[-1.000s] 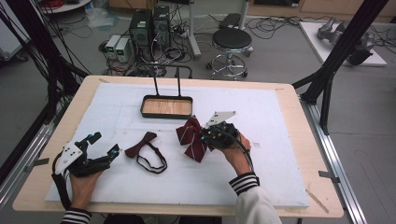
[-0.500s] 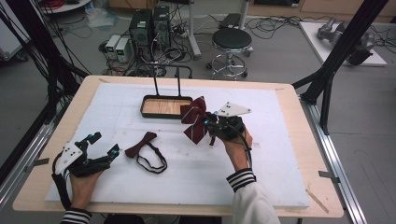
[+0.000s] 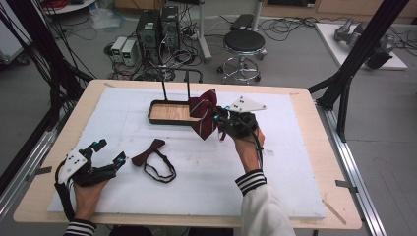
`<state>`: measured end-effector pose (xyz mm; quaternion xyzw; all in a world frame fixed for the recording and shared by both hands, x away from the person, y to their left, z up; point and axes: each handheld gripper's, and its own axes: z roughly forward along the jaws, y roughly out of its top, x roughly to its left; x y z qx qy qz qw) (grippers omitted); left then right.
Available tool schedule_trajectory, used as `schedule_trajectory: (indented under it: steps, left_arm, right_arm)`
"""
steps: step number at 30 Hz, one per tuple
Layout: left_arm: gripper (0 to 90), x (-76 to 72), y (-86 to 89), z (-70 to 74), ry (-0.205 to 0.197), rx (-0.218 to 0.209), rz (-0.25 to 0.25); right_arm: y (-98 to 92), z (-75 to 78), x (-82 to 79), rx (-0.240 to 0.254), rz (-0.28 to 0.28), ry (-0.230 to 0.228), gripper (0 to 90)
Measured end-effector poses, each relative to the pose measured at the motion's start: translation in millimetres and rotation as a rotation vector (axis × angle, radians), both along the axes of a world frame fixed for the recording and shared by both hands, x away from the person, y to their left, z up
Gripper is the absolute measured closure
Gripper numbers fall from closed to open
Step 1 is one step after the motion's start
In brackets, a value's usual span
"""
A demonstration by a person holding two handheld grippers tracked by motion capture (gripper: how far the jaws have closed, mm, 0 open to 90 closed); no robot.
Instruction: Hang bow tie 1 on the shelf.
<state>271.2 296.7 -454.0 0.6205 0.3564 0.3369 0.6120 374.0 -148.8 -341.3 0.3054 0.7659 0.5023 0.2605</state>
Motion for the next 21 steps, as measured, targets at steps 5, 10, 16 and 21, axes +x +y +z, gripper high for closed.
schedule_trajectory:
  steps: [5, 10, 16, 21]
  left_arm:
    - [15.1, 0.1, -0.1, -0.1, -0.001, -0.004, 0.0]
    - [15.1, 0.1, 0.2, -0.1, -0.001, -0.002, 0.0]
    - [15.1, 0.1, 0.2, 0.0, 0.0, -0.002, -0.001]
    - [15.1, 0.1, 0.4, 0.0, 0.001, -0.002, -0.002]
  right_arm:
    - [3.3, 8.9, 7.8, 0.016, -0.004, -0.014, 74.6]
    - [5.2, 16.2, 16.5, 0.039, -0.011, -0.02, 74.6]
    - [6.8, 22.5, 26.3, 0.063, -0.028, -0.026, 74.6]
    - [8.4, 25.8, 35.4, 0.072, -0.041, -0.02, 74.6]
